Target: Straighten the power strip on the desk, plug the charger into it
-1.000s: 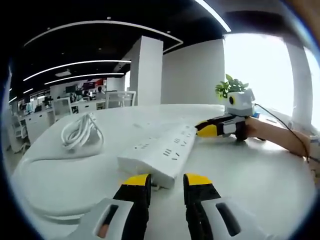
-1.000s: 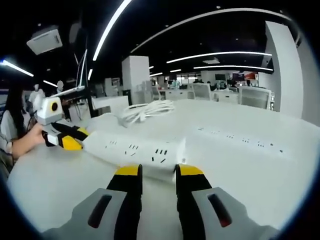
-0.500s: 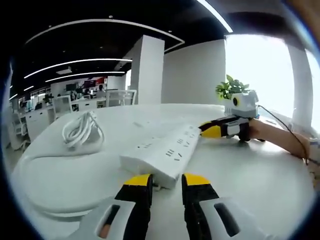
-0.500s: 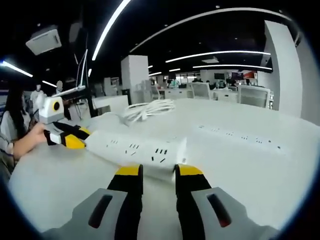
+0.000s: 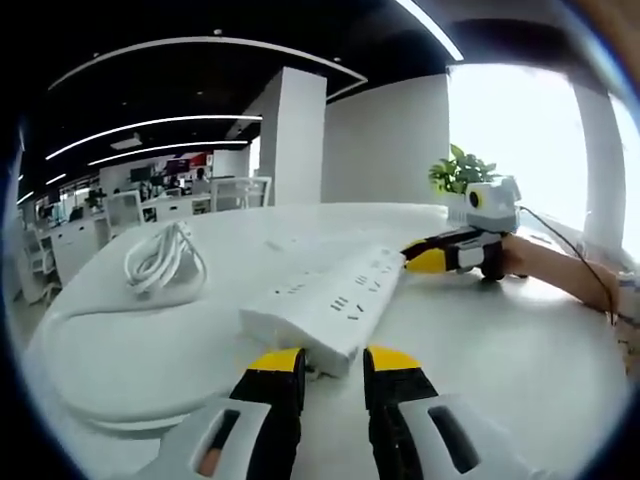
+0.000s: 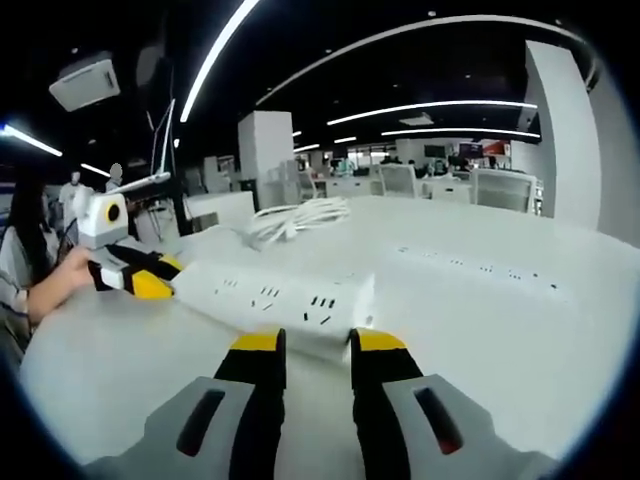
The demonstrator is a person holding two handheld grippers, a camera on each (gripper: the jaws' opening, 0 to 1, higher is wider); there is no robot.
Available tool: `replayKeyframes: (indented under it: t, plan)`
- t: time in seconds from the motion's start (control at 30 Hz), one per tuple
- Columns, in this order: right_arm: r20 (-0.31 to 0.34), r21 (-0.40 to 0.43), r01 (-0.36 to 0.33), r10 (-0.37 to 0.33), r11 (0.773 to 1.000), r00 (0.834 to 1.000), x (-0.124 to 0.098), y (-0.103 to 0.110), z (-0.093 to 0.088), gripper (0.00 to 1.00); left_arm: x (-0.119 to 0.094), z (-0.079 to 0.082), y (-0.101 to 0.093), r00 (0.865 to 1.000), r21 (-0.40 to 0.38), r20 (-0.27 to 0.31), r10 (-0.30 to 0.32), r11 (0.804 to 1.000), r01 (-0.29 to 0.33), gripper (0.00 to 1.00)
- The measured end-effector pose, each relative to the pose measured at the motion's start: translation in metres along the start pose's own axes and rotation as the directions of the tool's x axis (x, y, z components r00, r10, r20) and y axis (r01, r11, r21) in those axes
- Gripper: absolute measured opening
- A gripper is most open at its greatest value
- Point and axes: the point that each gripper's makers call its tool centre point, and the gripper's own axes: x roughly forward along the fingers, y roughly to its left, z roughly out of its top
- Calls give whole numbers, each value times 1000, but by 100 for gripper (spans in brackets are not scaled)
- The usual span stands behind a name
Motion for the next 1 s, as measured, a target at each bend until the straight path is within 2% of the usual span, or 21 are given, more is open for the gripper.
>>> replayKeyframes:
  t: [0.7, 0.9, 1.0]
  plan:
    - [-15, -15, 15, -15, 1000, 1000, -12, 10, -3, 25, -2, 0, 0, 1000, -5, -9, 5, 1000, -5, 22]
    - [-31, -48, 21, -23, 999, 999, -17, 15, -5, 26, -3, -1, -1, 1000, -2, -15, 8, 1000, -8, 22]
    - [-26, -30, 24, -25, 999, 999, -19, 16, -6, 26, -3, -1, -2, 1000, 1, -16, 10, 1000, -10, 22]
